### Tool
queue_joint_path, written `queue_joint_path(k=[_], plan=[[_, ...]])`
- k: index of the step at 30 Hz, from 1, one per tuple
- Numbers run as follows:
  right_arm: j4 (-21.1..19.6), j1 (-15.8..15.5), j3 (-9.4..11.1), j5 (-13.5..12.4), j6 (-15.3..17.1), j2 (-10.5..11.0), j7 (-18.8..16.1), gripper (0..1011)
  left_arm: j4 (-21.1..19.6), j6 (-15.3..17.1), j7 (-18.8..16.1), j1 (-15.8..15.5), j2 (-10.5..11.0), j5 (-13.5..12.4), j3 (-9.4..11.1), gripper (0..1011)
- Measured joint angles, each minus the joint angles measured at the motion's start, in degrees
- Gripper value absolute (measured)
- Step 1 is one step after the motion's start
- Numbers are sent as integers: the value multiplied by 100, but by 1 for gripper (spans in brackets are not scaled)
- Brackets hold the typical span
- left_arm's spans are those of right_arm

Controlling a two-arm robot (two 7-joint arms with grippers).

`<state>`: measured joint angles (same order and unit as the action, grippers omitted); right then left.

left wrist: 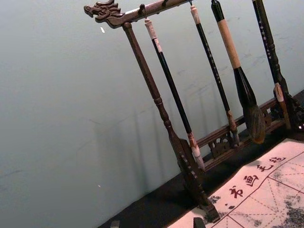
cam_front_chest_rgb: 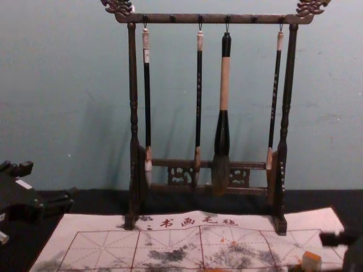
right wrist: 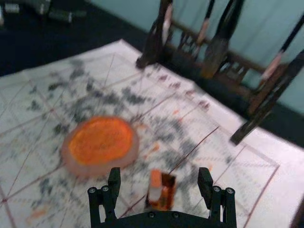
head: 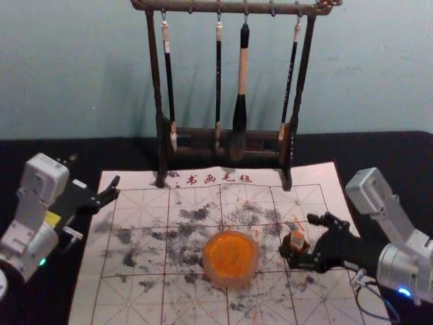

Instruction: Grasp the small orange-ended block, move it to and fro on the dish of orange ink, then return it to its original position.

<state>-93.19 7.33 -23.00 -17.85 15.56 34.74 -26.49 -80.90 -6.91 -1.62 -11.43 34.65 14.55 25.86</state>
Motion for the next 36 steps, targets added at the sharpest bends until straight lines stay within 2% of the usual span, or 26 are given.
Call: queue_joint_path(k=[3,5,6,9,10,12,13,15,16,20,24,29,36], plan=[[-67,-106,132,-15,-245,-73,158,1000,0,0,0,0,0,0,0,1001],[-145,-256,326,-36,-560,-204,403,1000,0,0,0,0,0,0,0,1001],[-186,-360,459,-33,-775,-317,604,1000,0,0,0,0,0,0,0,1001],[-211,-495,654,-21,-1061,-513,930,1000,0,0,0,1,0,0,0,1001],[-210,-564,764,30,-1203,-634,1142,1000,0,0,0,0,0,0,0,1001],[-193,-624,863,95,-1319,-764,1372,1000,0,0,0,0,0,0,0,1001],[-154,-674,957,165,-1385,-881,1598,1000,0,0,0,0,0,0,0,1001],[-65,-724,1055,287,-1407,-1023,1896,1000,0,0,0,0,0,0,0,1001],[-65,-724,1055,287,-1407,-1023,1896,1000,0,0,0,0,0,0,0,1001],[210,-751,1139,573,-1346,-1201,2312,1000,0,0,0,0,0,0,0,1001],[499,-749,1149,810,-1281,-1301,2524,1000,0,0,0,0,0,0,0,1001],[885,-691,1195,952,-1180,-1455,2687,1000,0,0,0,1,0,0,0,1001],[820,-694,1188,945,-1184,-1430,2674,1000,0,0,0,0,0,0,0,1001]])
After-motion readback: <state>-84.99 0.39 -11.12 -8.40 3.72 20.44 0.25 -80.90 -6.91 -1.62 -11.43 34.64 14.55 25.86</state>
